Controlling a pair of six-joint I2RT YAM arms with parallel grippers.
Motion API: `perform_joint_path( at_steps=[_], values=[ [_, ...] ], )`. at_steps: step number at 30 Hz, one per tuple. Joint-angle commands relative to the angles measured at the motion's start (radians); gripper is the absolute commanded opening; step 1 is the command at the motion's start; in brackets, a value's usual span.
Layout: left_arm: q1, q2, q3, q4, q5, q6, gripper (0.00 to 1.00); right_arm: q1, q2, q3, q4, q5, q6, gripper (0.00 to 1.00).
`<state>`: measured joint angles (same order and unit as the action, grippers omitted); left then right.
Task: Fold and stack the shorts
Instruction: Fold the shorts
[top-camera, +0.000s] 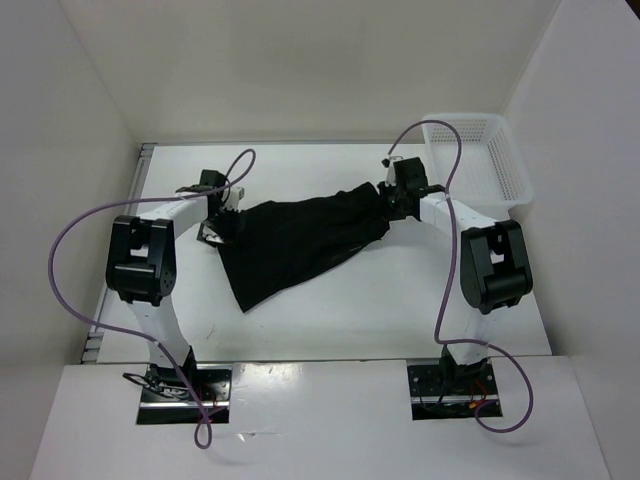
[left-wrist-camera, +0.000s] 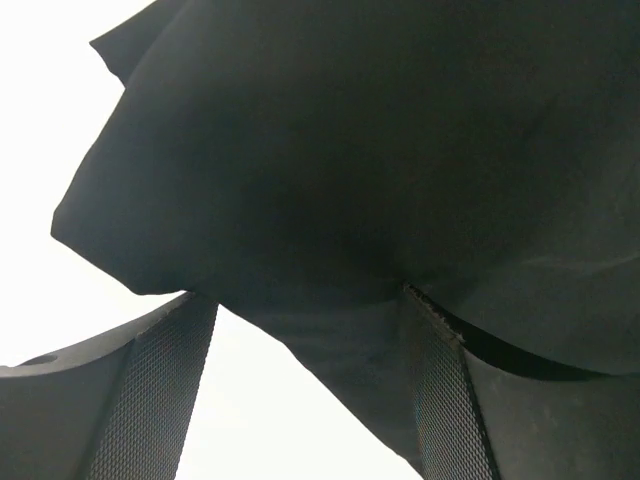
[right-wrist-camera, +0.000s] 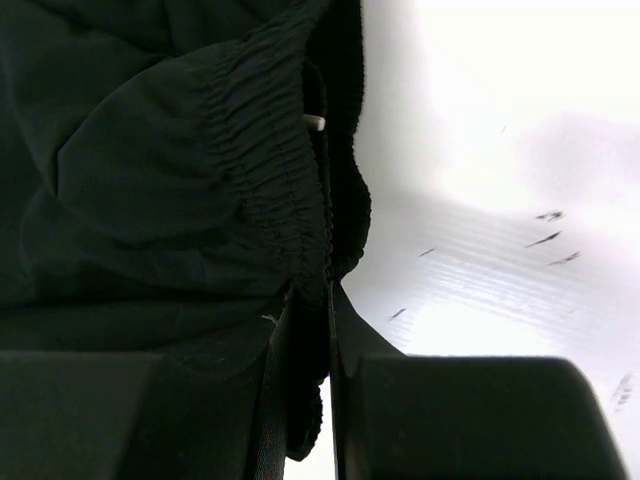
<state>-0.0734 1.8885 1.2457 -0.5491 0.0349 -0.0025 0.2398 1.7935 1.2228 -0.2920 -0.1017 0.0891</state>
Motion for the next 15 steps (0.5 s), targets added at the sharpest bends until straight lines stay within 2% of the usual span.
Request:
perform_joint_path(
  at_steps=[1,5,11,15],
  values=[
    [-0.005,0.086,0.035,0.041,0.022,0.002,0.79,0.010,-0.075,0.047,0.022,0.007,-0.113,0.00],
    [-0.025,0.132,0.081,0.052,-0.001,0.002,0.79,0.010,-0.086,0.072,-0.021,-0.030,-0.297,0.00],
    [-0.063,0.196,0.165,0.072,-0.036,0.002,0.81,0.010,-0.095,0.147,-0.068,-0.039,-0.410,0.00],
    [-0.083,0.208,0.224,0.072,-0.067,0.002,0.81,0.010,-0.106,0.158,-0.087,-0.050,-0.420,0.00]
  ],
)
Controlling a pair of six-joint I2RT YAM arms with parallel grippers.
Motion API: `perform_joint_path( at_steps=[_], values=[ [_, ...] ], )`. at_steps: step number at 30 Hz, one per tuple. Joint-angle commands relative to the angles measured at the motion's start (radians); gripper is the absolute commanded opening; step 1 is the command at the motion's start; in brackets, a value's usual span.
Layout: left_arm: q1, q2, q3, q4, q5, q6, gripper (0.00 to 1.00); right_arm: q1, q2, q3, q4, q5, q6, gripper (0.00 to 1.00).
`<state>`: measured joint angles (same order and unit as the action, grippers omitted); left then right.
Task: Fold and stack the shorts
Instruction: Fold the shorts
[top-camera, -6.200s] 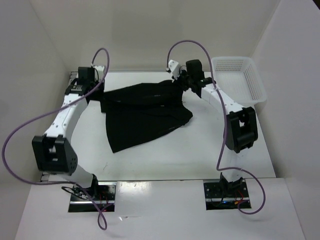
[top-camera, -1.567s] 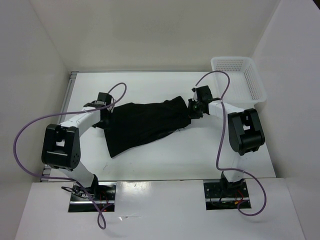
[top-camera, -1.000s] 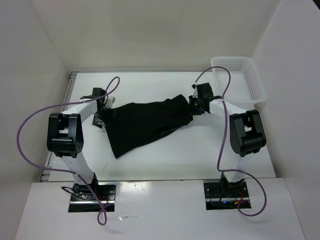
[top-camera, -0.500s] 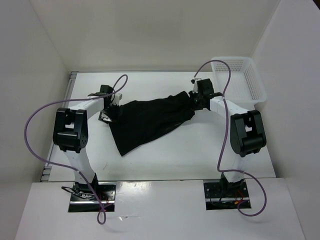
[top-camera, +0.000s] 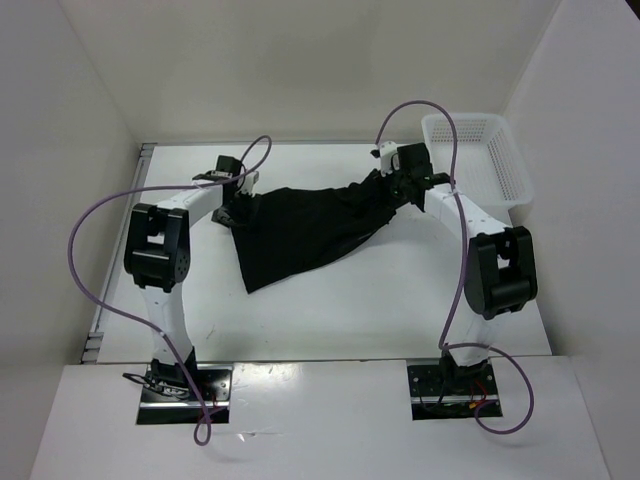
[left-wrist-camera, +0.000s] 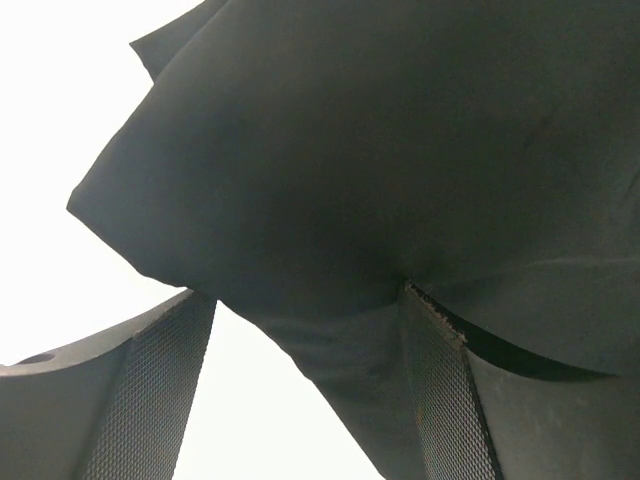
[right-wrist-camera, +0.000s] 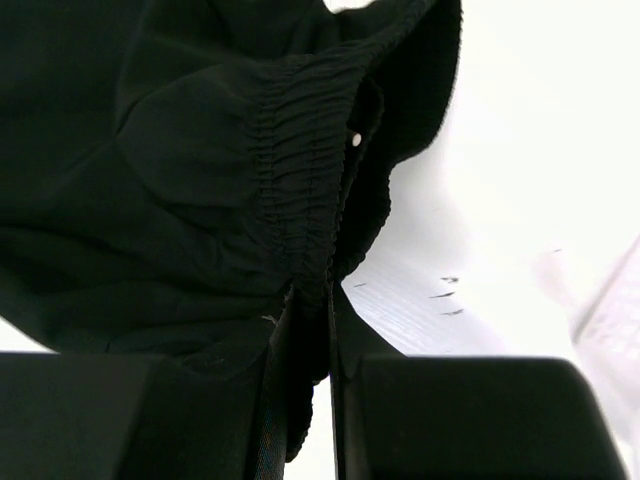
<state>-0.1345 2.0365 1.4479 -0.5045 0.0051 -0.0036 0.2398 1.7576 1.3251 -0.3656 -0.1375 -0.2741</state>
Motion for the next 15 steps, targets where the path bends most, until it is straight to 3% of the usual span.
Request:
perform_joint_path(
  at_steps=[1,8,15],
  values=[
    [-0.022,0.060,0.057,0.027,-0.037,0.004,0.81,0.010,-0.070,0.056,-0.013,-0.014,-0.057,0.00],
    [-0.088,-0.019,0.210,0.008,-0.062,0.004,0.83,0.010,-0.090,0.046,-0.013,-0.036,-0.066,0.00],
    [-0.258,0.001,0.276,-0.083,0.119,0.004,0.84,0.010,-0.090,0.057,-0.004,-0.036,-0.066,0.00]
  ],
)
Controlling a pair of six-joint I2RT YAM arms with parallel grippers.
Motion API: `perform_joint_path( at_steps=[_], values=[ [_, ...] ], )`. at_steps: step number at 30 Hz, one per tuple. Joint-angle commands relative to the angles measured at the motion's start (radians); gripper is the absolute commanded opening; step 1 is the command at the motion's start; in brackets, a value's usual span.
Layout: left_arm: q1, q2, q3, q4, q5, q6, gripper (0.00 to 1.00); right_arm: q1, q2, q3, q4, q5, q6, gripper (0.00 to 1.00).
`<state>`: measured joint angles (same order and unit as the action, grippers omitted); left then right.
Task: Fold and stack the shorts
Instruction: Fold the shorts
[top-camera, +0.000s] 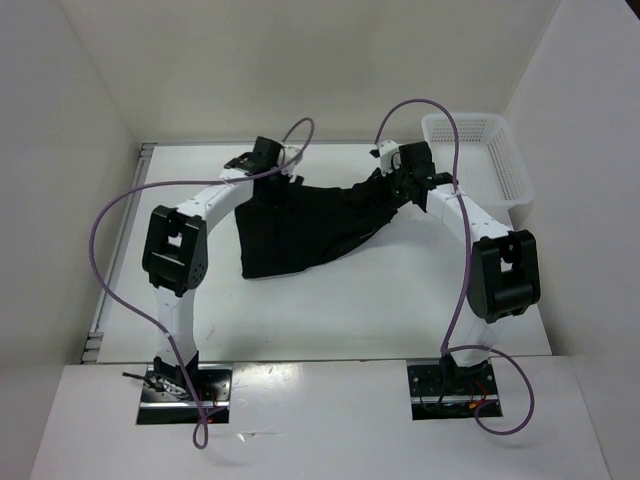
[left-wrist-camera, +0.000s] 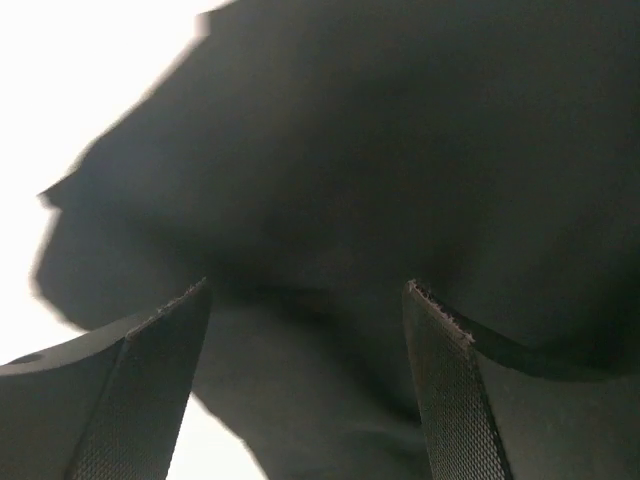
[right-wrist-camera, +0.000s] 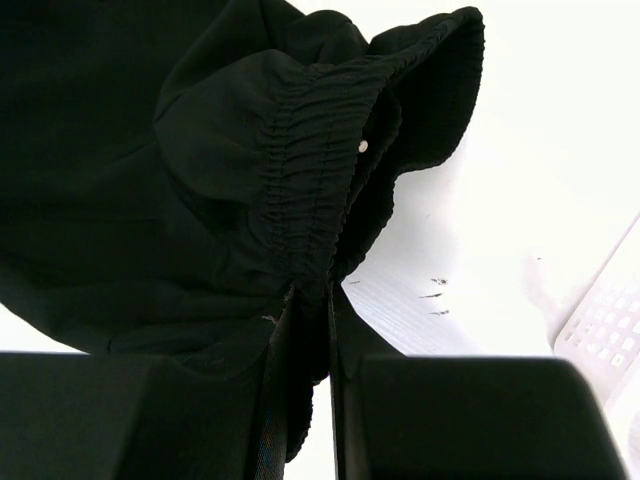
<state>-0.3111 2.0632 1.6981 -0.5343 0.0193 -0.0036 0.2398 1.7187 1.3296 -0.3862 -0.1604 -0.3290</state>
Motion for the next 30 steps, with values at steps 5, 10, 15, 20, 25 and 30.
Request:
perform_joint_path(
  at_steps=[5,10,15,20,25,30],
  values=[
    [-0.152,0.028,0.016,-0.041,0.018,0.004,0.84,0.010,-0.051,0.043,0.017,-0.013,-0.012,0.00],
    [-0.132,-0.011,-0.035,-0.003,-0.055,0.004,0.84,0.010,-0.071,0.008,0.026,-0.013,-0.012,0.00],
    [-0.157,-0.011,-0.023,-0.003,-0.003,0.004,0.84,0.010,-0.071,-0.001,0.026,-0.013,-0.012,0.00],
    [-0.192,0.058,0.047,-0.012,0.087,0.004,0.84,0.010,-0.071,-0.001,0.035,-0.004,-0.012,0.00],
    [-0.230,0.116,0.118,-0.026,0.109,0.004,0.84,0.010,-0.071,-0.001,0.035,0.005,-0.012,0.00],
    [-0.305,0.077,0.043,-0.047,0.206,0.004,0.84,0.010,-0.071,-0.010,0.044,0.016,-0.012,0.00]
  ],
)
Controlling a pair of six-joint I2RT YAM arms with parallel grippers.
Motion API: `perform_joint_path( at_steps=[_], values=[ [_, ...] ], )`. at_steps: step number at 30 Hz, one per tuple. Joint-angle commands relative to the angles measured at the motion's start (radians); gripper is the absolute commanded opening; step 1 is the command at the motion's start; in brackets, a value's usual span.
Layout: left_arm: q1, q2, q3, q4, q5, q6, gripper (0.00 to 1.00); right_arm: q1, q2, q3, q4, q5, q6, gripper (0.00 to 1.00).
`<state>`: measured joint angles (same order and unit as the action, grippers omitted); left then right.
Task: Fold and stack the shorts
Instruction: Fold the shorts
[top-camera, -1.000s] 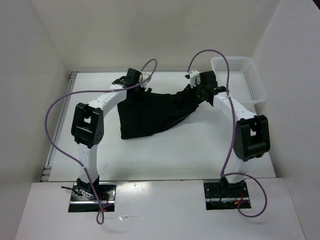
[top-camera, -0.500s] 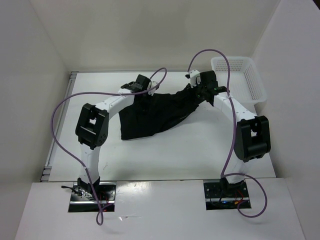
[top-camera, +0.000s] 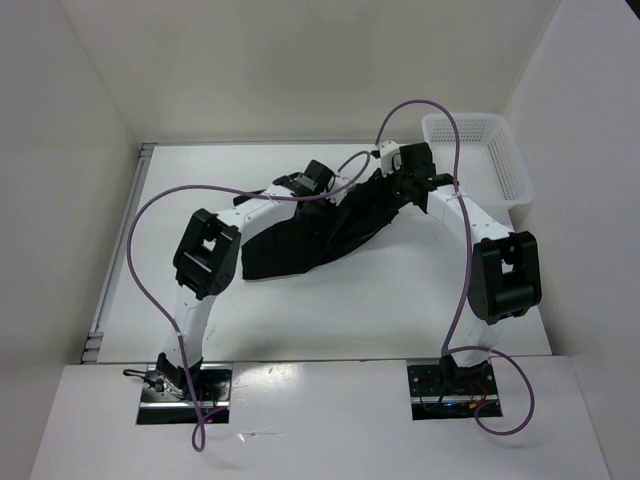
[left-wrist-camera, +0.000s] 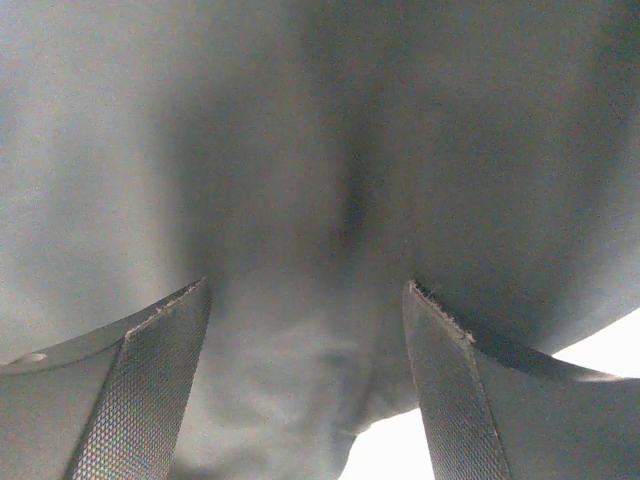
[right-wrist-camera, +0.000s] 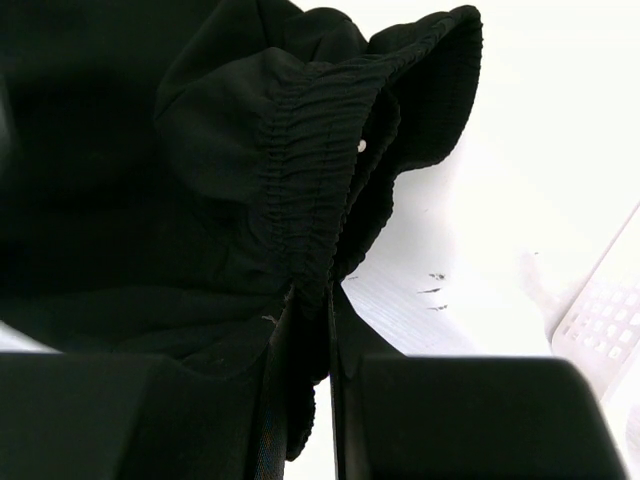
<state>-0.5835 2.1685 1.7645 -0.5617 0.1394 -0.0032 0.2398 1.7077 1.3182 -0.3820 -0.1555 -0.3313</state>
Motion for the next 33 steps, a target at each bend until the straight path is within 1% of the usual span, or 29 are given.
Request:
perform_joint_path(
  at_steps=[1,4,7,8,12,15,18,22,25,26,29,30,31,33],
  values=[
    [-0.033,-0.042,-0.034,-0.020,0.097,0.003,0.84,0.010,-0.060,0.001,0.040,0.011,-0.009,0.00],
    [-0.059,-0.053,-0.063,-0.020,0.146,0.003,0.85,0.010,-0.051,0.001,0.049,0.011,-0.009,0.00],
    [-0.081,-0.053,-0.108,-0.020,0.166,0.003,0.85,0.010,-0.051,0.010,0.058,0.011,-0.009,0.00],
    [-0.081,-0.053,-0.120,-0.011,0.166,0.003,0.88,0.010,-0.051,0.010,0.058,0.011,-0.009,0.00],
    [-0.091,-0.053,-0.140,-0.001,0.096,0.003,0.88,0.010,-0.051,0.019,0.058,0.020,-0.018,0.00],
    [-0.091,-0.119,-0.131,-0.001,0.040,0.003,0.88,0.010,-0.051,0.010,0.058,0.020,-0.018,0.00],
    [-0.091,-0.194,-0.106,-0.056,0.025,0.003,0.88,0.010,-0.051,0.001,0.058,0.020,-0.028,0.00],
    [-0.036,-0.285,-0.106,-0.119,0.016,0.003,0.88,0.010,-0.051,0.001,0.067,0.020,-0.037,0.00],
    [0.043,-0.338,-0.169,-0.119,0.025,0.003,0.88,0.010,-0.051,0.001,0.068,0.020,-0.037,0.00],
    [0.095,-0.348,-0.219,-0.119,0.025,0.003,0.88,0.010,-0.051,0.001,0.068,0.020,-0.037,0.00],
    [0.178,-0.374,-0.293,-0.067,0.035,0.003,0.88,0.010,-0.051,0.001,0.068,0.020,-0.037,0.00],
    [0.224,-0.384,-0.319,-0.047,0.035,0.003,0.88,0.010,-0.042,0.001,0.068,0.020,-0.046,0.00],
    [0.243,-0.384,-0.370,-0.002,0.016,0.003,0.88,0.010,-0.042,0.001,0.068,0.020,-0.046,0.00],
    [0.266,-0.394,-0.413,0.043,-0.043,0.003,0.88,0.010,-0.042,0.010,0.068,0.020,-0.046,0.00]
  ],
)
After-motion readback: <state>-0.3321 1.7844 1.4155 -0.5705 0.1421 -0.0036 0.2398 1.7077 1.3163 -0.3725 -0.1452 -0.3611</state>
